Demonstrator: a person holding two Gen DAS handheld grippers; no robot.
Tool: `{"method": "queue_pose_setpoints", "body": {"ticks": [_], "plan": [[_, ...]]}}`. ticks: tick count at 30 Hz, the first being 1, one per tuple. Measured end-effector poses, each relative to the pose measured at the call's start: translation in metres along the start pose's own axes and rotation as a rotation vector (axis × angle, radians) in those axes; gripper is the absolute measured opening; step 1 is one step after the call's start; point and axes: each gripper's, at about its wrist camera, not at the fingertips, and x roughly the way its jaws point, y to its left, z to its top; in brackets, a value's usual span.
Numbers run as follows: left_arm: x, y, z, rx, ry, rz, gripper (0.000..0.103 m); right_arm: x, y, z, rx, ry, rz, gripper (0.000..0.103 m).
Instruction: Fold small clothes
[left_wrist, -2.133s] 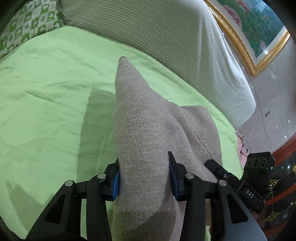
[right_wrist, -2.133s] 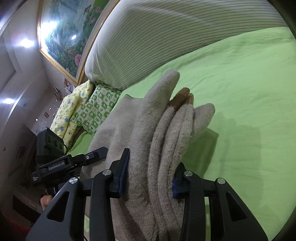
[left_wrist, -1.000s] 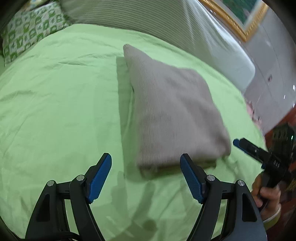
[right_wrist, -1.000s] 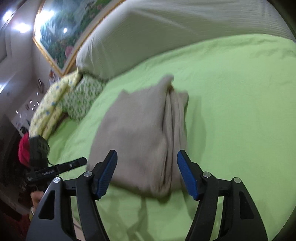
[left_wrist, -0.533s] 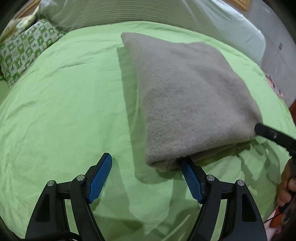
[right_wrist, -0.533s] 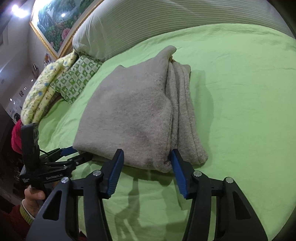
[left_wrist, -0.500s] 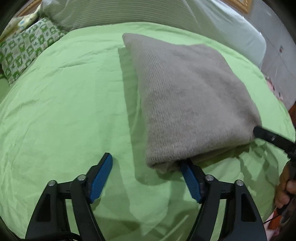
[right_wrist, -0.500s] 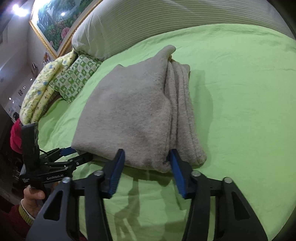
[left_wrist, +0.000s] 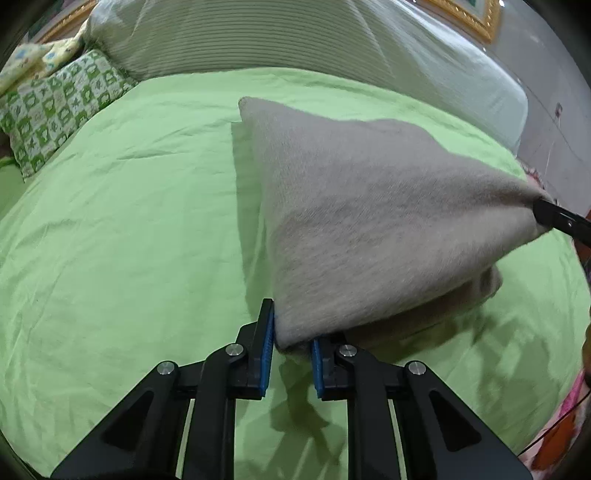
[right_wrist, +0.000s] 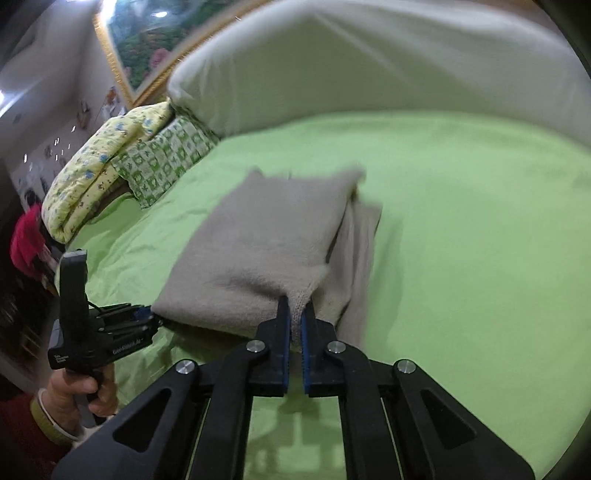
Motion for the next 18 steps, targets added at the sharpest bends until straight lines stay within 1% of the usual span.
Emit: {"method": "queue_pose_setpoints", "body": {"ticks": [3, 5, 6, 8, 10, 11, 14, 15, 16, 17, 18], "plan": [[0.011, -0.003, -0.005, 0.016, 0.028, 0.014, 0.016, 0.022, -0.015, -0.016, 0.01, 0.079, -0.036, 0.005], [0.015, -0.004, -0.006, 0.029, 0.028, 0.018, 0.016, 0.044, -0.024, -0.037, 0.026, 0.15, -0.046, 0.005], [0.017, 0.0, -0.004, 0.032, 0.03, 0.015, 0.016, 0.05, -0.026, -0.044, 0.036, 0.169, -0.041, 0.005], [0.017, 0.003, -0.003, 0.037, 0.04, 0.004, 0.017, 0.054, -0.03, -0.055, 0.075, 0.167, -0.018, 0.005], [0.018, 0.006, -0.001, 0.04, 0.05, -0.01, 0.018, 0.055, -0.03, -0.056, 0.085, 0.179, -0.002, 0.005], [0.016, 0.006, -0.001, 0.047, 0.059, -0.019, 0.019, 0.054, -0.028, -0.054, 0.076, 0.177, -0.015, 0.006], [0.005, 0.011, -0.003, 0.069, 0.071, -0.037, 0.023, 0.043, -0.025, -0.051, 0.078, 0.172, -0.022, 0.019], [-0.002, 0.013, -0.005, 0.068, 0.073, -0.05, 0.028, 0.036, -0.028, -0.048, 0.094, 0.159, -0.041, 0.023], [-0.008, 0.015, -0.006, 0.061, 0.07, -0.066, 0.034, 0.03, -0.031, -0.046, 0.109, 0.14, -0.049, 0.031], [-0.019, 0.018, -0.006, 0.05, 0.059, -0.087, 0.035, 0.021, -0.035, -0.043, 0.131, 0.106, -0.046, 0.035], [-0.027, 0.02, -0.005, 0.042, 0.043, -0.102, 0.036, 0.011, -0.039, -0.038, 0.157, 0.069, -0.049, 0.036]]}}
